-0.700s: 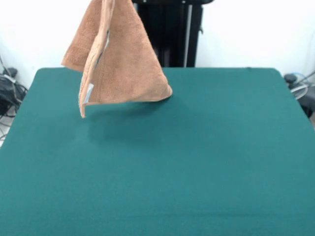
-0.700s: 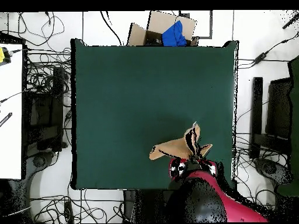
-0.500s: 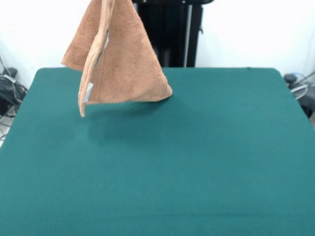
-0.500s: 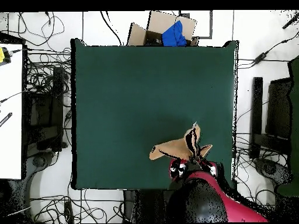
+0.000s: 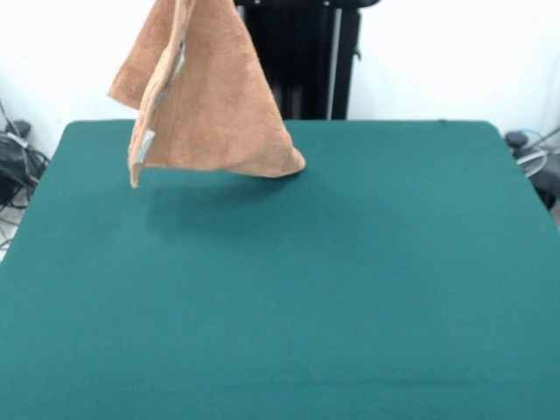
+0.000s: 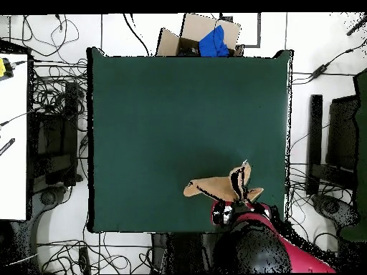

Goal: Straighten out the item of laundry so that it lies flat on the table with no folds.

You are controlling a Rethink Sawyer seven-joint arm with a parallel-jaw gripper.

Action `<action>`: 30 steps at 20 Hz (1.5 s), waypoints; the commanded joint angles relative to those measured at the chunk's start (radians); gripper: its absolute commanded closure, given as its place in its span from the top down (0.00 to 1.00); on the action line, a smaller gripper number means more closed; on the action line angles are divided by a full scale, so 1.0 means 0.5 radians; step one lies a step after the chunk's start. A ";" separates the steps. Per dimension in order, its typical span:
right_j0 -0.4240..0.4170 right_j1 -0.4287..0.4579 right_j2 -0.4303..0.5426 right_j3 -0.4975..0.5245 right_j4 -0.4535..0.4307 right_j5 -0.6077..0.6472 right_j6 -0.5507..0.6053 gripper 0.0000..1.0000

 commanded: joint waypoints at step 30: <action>-0.013 0.423 0.095 -0.526 0.023 0.335 0.136 0.00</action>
